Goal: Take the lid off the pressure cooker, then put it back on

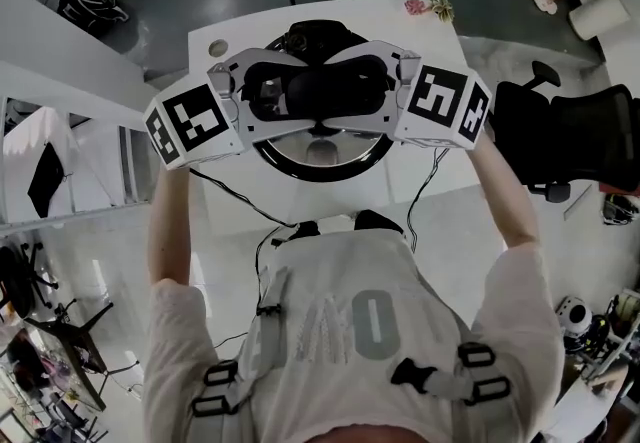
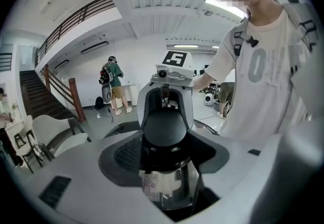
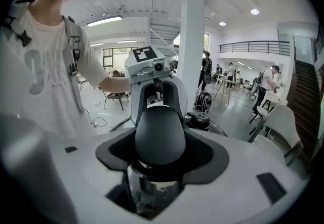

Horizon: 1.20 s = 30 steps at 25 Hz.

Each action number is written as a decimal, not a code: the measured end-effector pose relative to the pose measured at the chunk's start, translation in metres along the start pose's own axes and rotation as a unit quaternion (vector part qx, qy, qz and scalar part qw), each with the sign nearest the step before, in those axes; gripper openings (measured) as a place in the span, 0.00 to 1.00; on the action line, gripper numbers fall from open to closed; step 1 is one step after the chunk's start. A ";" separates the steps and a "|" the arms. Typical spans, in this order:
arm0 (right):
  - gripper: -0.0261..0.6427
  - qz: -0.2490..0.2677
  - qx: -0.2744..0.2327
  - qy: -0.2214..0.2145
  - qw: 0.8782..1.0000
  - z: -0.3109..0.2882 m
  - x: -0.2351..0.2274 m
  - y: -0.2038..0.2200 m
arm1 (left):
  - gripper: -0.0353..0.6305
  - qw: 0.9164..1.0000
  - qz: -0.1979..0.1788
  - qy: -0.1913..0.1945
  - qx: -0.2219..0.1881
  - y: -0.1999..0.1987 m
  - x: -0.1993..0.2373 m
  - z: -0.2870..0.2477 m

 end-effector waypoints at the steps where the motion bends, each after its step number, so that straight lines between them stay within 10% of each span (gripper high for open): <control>1: 0.47 0.004 0.000 0.004 1.000 0.000 0.006 -0.001 | 0.46 1.000 -0.005 -0.002 0.000 -0.003 -0.005 0.002; 30: 0.47 0.098 0.006 -0.065 0.993 -0.057 0.222 0.040 | 0.46 0.990 0.035 -0.087 0.108 -0.017 -0.238 0.044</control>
Point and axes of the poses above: the fingertips, and each gripper's own axes: z backward along the fingers, x to its left, y out of its underside, the point moved 4 cm from there along z, backward along the fingers, and after that the axes turned 12 degrees about -z, right-handed, at the moved point
